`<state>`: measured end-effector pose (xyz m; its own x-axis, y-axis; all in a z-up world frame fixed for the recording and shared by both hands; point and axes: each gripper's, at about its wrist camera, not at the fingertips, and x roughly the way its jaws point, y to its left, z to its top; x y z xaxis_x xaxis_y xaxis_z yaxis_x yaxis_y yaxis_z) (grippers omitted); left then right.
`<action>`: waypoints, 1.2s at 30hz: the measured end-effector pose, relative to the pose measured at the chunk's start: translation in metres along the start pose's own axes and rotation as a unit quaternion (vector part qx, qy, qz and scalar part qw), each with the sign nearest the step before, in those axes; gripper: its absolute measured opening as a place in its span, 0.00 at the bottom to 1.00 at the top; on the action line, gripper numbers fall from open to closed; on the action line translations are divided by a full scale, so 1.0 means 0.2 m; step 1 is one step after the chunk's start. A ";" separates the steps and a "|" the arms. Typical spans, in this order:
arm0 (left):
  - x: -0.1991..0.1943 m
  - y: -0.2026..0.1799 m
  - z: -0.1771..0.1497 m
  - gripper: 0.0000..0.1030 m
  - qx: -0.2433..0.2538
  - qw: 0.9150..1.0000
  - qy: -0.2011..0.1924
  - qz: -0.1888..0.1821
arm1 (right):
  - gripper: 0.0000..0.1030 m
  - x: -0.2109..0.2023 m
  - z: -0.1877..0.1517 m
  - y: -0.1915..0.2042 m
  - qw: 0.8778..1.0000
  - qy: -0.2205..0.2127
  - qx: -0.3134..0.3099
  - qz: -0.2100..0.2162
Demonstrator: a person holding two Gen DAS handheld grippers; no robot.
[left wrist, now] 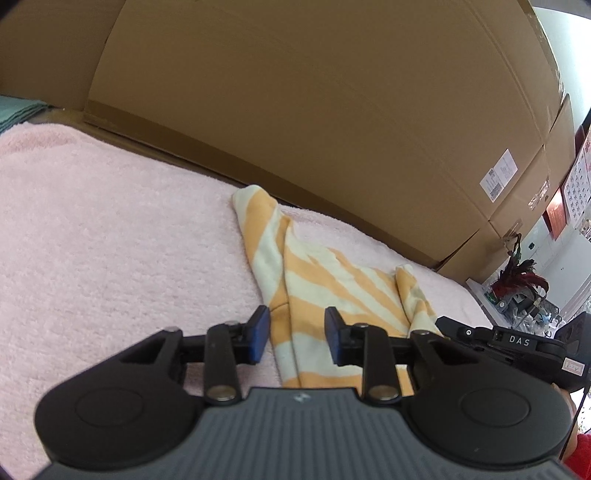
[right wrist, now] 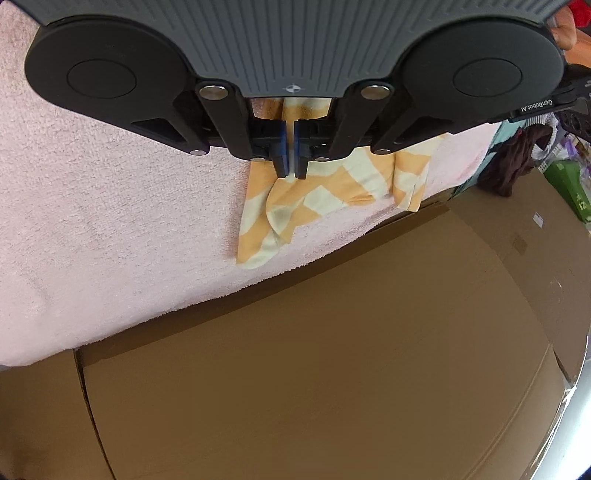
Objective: Fold clothes
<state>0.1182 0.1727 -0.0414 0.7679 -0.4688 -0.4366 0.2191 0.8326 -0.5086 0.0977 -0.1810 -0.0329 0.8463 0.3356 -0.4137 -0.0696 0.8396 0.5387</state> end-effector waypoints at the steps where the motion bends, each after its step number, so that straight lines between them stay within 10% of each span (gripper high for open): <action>1: 0.00 0.00 0.00 0.28 0.001 1.000 -0.002 0.000 | 0.04 -0.01 0.00 -0.02 1.000 -0.007 0.014 0.001; 15: 0.00 -0.02 0.00 0.27 0.012 1.000 -0.002 0.023 | 0.27 -0.07 -0.02 -0.12 0.995 -0.039 0.084 0.028; 20: 0.02 -0.07 -0.01 0.15 0.044 0.998 0.013 0.030 | 0.07 -0.05 -0.02 -0.09 0.996 -0.022 0.074 0.036; 28: -0.02 -0.03 0.00 0.03 0.016 0.998 -0.012 0.053 | 0.07 -0.08 -0.02 -0.12 0.995 -0.043 0.089 0.024; 30: -0.04 -0.06 0.01 0.08 0.037 0.999 -0.014 0.032 | 0.16 -0.08 -0.02 -0.12 0.995 -0.045 0.090 0.028; 32: -0.05 -0.11 0.04 0.56 0.055 0.998 -0.013 0.020 | 0.26 -0.09 -0.02 -0.13 0.994 -0.053 0.090 0.038; 36: 0.08 -0.16 0.13 0.52 0.094 0.995 0.001 0.035 | 0.26 -0.09 -0.01 -0.11 0.994 -0.056 0.081 0.056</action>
<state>0.1387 0.1459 -0.0124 0.7837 -0.4083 -0.4681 0.2740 0.9036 -0.3294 0.0829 -0.2043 -0.0397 0.8921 0.3654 -0.2658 -0.0876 0.7169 0.6916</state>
